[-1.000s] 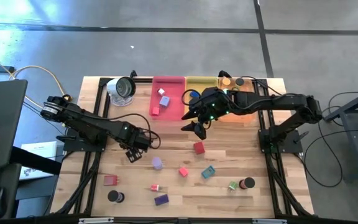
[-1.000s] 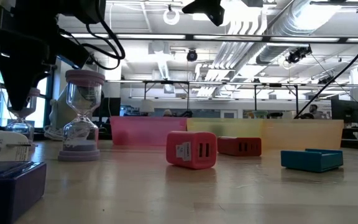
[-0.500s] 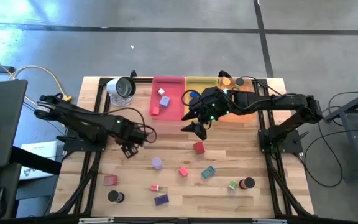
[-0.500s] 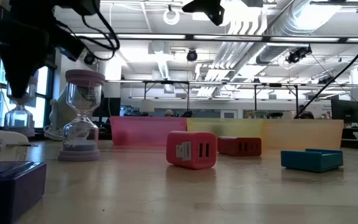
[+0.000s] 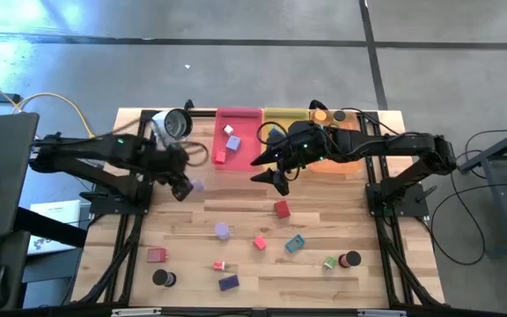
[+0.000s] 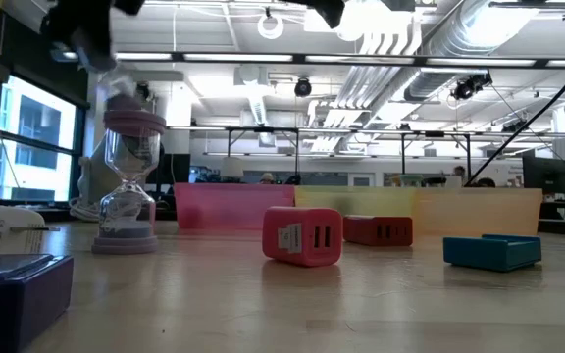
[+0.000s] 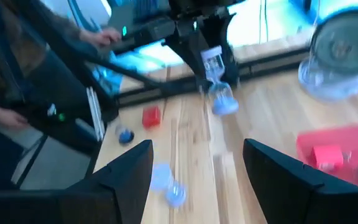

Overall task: Pick & Place Office items
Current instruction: Put the top violet hourglass into the orange bin

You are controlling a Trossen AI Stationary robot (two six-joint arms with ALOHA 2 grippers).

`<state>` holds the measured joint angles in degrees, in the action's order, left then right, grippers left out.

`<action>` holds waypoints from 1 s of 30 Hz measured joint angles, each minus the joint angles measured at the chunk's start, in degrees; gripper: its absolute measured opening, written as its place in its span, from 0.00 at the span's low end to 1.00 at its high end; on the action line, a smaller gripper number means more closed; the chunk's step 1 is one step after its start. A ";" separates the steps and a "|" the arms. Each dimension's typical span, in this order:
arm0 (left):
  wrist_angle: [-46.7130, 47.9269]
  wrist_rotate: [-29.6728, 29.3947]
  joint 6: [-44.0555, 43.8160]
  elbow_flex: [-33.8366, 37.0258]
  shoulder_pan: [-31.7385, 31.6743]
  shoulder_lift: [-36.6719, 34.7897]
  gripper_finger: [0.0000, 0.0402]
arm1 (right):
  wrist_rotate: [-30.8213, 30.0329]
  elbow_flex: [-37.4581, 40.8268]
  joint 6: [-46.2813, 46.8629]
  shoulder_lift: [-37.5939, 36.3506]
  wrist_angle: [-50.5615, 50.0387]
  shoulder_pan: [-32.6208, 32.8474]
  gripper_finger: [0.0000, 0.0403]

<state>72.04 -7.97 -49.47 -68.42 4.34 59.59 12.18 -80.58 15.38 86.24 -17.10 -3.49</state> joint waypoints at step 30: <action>-49.54 -2.41 11.08 -3.37 -0.81 -5.23 0.46 | -4.78 -0.04 -13.89 -0.07 25.73 0.00 0.59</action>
<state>22.50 -10.37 -38.39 -71.79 3.53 54.36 7.40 -80.62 1.49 86.17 8.64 -3.49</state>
